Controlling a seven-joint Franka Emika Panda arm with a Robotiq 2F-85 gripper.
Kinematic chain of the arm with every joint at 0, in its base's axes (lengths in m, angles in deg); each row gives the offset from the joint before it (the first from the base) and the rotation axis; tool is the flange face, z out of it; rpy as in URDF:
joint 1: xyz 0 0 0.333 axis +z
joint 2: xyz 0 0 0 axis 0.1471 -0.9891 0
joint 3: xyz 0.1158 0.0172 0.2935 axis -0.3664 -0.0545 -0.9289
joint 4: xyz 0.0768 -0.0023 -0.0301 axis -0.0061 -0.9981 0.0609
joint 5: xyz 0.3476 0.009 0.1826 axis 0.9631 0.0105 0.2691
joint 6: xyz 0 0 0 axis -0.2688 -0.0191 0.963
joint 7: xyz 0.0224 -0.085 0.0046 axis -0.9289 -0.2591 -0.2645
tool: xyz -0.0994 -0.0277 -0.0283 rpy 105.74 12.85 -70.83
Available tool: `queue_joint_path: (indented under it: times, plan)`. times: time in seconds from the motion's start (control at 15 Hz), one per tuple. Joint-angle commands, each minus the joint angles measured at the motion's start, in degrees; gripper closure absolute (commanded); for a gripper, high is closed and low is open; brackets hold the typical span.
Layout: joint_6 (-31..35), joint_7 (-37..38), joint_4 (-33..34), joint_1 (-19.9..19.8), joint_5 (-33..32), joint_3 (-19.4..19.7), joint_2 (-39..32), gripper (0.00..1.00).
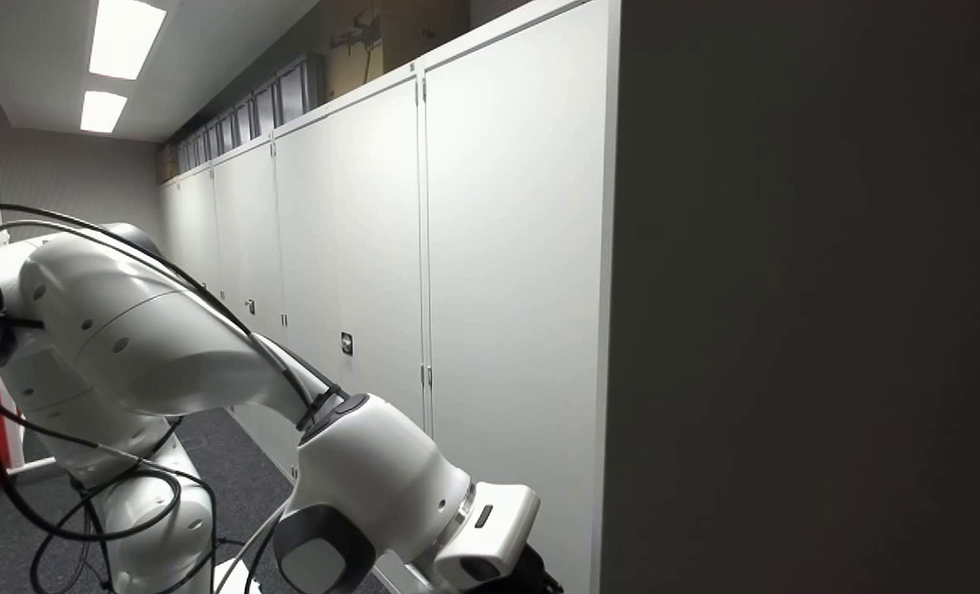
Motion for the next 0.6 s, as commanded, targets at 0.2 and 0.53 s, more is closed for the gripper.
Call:
queue_joint_path:
  times: [0.2, 0.53]
  plan:
    - [1.8, -2.1, 1.4, 5.7, -0.2, 4.4, -0.5, 0.0]
    - [1.8, -1.7, 1.5, 6.8, -0.4, 4.8, -0.5, 0.0]
